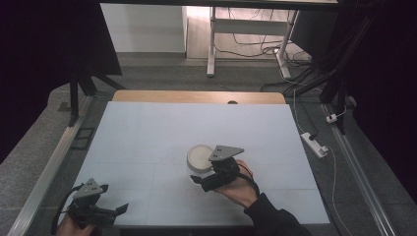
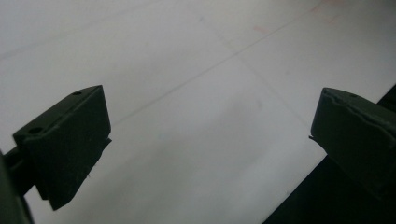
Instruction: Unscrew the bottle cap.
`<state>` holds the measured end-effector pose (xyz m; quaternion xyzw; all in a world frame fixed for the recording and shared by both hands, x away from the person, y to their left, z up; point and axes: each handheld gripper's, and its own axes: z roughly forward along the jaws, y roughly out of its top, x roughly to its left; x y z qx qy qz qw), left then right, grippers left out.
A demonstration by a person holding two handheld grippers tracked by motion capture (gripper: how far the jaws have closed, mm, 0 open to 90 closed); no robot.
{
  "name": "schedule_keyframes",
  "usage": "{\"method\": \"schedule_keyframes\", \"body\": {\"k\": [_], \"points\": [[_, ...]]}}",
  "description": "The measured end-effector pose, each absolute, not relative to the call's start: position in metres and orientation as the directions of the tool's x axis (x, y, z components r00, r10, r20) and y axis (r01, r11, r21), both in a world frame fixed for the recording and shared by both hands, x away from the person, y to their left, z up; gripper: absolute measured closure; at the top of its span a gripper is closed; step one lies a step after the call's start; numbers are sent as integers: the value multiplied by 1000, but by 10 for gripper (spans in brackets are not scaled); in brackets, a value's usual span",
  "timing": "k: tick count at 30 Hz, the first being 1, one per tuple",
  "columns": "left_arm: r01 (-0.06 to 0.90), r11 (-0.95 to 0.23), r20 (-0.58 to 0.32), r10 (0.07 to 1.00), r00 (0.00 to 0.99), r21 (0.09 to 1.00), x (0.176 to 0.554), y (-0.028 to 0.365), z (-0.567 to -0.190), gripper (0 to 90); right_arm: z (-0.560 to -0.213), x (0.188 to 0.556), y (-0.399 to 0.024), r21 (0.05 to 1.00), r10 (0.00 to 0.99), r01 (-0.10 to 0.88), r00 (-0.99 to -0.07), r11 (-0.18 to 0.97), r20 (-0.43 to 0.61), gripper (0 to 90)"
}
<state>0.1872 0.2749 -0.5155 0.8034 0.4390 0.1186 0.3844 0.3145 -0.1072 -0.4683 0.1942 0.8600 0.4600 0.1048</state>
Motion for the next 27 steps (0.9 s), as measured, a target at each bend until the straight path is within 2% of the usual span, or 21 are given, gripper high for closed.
{"method": "schedule_keyframes", "body": {"k": [7,14,18,23,27], "points": [[548,-353,-142,731,667,758,199,259,-504,0,-467,314,-108,834,429,237,-903,499,0,68],[451,-387,-88,672,735,804,221,234,-480,0,-465,313,-108,837,425,231,-905,497,-2,68],[436,-394,-90,651,754,809,233,224,-470,0,-464,312,-109,839,421,228,-907,494,-2,68],[400,-442,-48,621,783,803,249,202,-456,0,-464,312,-110,838,420,224,-907,498,-7,68],[334,-463,-27,553,833,821,264,183,-439,0,-463,312,-110,837,417,223,-909,499,-6,68]]}}
